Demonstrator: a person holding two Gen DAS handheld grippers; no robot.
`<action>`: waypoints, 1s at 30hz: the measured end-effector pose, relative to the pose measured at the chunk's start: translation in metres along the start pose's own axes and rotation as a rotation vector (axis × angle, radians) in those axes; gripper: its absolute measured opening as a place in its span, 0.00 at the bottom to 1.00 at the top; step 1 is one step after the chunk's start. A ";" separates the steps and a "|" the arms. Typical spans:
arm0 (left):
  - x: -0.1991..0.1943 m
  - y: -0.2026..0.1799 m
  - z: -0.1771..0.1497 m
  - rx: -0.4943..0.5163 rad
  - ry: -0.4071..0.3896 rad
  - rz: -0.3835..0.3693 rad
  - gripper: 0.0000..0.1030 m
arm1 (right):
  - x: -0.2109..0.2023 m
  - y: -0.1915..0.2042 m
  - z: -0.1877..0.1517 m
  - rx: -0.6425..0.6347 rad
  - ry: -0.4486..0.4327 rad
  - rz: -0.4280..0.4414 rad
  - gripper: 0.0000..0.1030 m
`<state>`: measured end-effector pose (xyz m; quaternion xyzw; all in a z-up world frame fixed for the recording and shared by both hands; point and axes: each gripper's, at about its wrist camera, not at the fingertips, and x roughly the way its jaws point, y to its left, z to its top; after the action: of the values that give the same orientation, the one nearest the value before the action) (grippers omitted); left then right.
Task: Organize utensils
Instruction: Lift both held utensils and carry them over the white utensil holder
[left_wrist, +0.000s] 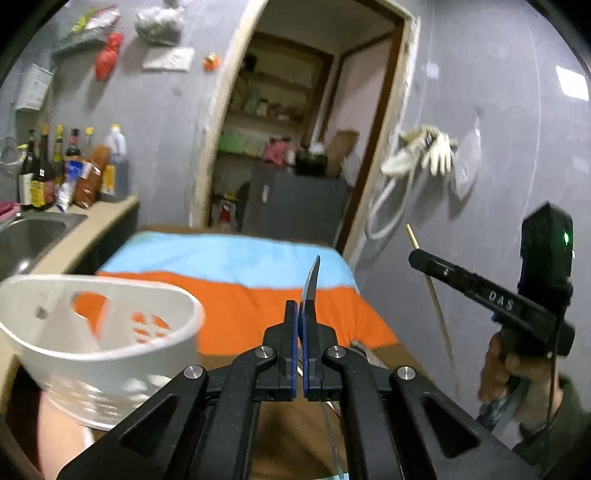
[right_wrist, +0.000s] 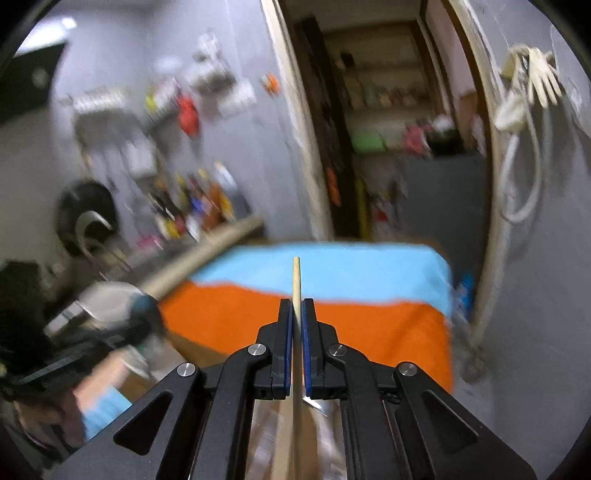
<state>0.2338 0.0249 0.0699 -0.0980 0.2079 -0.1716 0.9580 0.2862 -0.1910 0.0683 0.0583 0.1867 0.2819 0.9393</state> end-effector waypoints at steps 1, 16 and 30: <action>-0.009 0.004 0.007 -0.008 -0.025 0.007 0.00 | 0.003 0.009 0.004 0.002 -0.031 0.032 0.02; -0.113 0.130 0.077 -0.054 -0.360 0.346 0.00 | 0.081 0.128 0.061 0.137 -0.381 0.334 0.02; -0.087 0.168 0.021 -0.017 -0.474 0.463 0.00 | 0.114 0.157 0.020 -0.061 -0.459 0.127 0.03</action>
<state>0.2169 0.2147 0.0766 -0.0934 -0.0027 0.0799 0.9924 0.3016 0.0029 0.0848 0.1042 -0.0443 0.3251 0.9389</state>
